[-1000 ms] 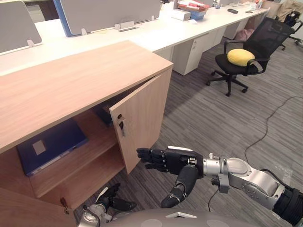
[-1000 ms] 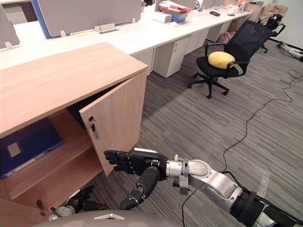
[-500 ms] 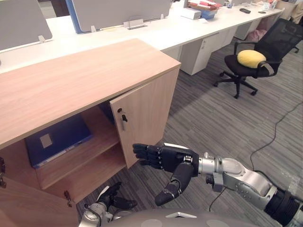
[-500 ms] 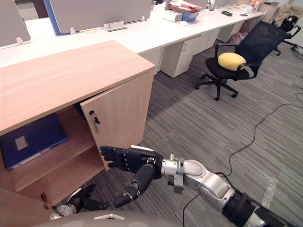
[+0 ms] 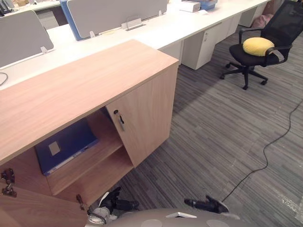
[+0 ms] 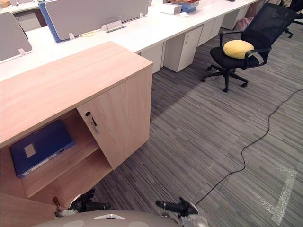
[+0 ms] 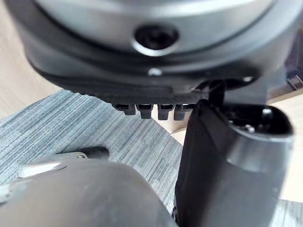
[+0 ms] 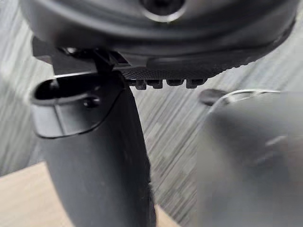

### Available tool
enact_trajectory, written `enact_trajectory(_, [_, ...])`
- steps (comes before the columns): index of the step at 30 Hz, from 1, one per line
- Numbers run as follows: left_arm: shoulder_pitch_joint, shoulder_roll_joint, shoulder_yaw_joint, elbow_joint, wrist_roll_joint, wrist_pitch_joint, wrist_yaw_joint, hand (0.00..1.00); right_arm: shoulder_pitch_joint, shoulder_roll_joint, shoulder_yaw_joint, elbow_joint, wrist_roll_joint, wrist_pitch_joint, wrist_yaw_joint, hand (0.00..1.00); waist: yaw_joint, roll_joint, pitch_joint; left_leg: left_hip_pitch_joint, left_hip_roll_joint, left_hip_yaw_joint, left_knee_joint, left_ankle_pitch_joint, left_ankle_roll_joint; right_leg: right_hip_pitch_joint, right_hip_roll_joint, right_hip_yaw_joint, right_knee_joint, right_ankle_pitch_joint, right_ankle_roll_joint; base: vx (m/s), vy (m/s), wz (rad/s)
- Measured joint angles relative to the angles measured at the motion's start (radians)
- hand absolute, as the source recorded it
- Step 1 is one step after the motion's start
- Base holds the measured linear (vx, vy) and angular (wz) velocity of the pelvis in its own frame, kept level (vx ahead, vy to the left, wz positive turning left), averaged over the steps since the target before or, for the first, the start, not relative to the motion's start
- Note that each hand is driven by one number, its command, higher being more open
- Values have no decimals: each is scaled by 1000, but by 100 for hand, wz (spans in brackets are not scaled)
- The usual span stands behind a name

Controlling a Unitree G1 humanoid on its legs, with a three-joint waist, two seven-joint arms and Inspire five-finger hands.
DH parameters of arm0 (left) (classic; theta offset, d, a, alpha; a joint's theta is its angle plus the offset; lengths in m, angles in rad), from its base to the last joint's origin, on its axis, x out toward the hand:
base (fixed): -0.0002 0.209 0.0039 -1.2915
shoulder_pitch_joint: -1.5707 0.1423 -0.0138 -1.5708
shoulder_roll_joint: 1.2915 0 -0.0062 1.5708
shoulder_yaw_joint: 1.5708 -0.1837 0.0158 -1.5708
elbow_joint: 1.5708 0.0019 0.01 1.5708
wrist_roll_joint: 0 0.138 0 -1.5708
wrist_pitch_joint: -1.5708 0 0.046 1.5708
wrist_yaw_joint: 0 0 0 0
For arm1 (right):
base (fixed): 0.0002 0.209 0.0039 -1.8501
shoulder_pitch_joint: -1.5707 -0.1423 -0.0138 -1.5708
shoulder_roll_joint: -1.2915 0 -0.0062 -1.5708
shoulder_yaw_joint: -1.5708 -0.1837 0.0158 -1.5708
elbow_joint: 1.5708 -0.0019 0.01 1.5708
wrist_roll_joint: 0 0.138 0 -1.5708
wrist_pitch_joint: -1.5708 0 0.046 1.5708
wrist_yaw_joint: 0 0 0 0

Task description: Walk over to the cabinet, pick up the folder, carry it to the office cabinet, place the folder inside the office cabinet, then close the office cabinet door

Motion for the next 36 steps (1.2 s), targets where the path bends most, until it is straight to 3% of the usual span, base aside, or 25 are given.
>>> enact_trajectory(3, [3, -2, 22, 6, 1, 1, 16, 100, 12, 45, -132, 70, 11, -8, -38, 100, -1, -9, 1, 4, -4, -14, -1, -1, 0, 15, -1, -21, 0, -5, 3, 40, 12, 14])
enact_trajectory(6, [3, -8, 31, 11, 5, 11, 20, 100, 28, 66, -175, 70, -6, -7, -61, 100, -2, -21, -5, 15, -10, -30, -1, -1, 0, 33, -5, -34, 0, -14, 7, 5, 17, 16])
enact_trajectory(12, [2, 1, 25, 17, 6, 12, 22, 100, -13, 68, -164, 56, -361, -6, -77, 100, 1, -37, -13, 13, -15, -35, -2, -1, 1, 33, -5, -41, 0, -15, 9, -2, 8, 4])
enact_trajectory(16, [-2, 9, 1, 19, 6, 10, 34, 100, -27, 63, -85, 30, -462, -2, -78, 100, 3, -43, -12, 13, -15, -35, -2, -1, 1, 33, -5, -39, 0, -15, 9, 0, 0, 0])
enact_trajectory(36, [-25, 29, -47, 39, 7, -3, 56, 100, -69, 52, 15, 30, -488, 12, -85, 100, 1, -59, -5, 15, -17, 18, -37, -2, 9, -8, -10, 13, 0, -14, 12, 9, 14, -7])
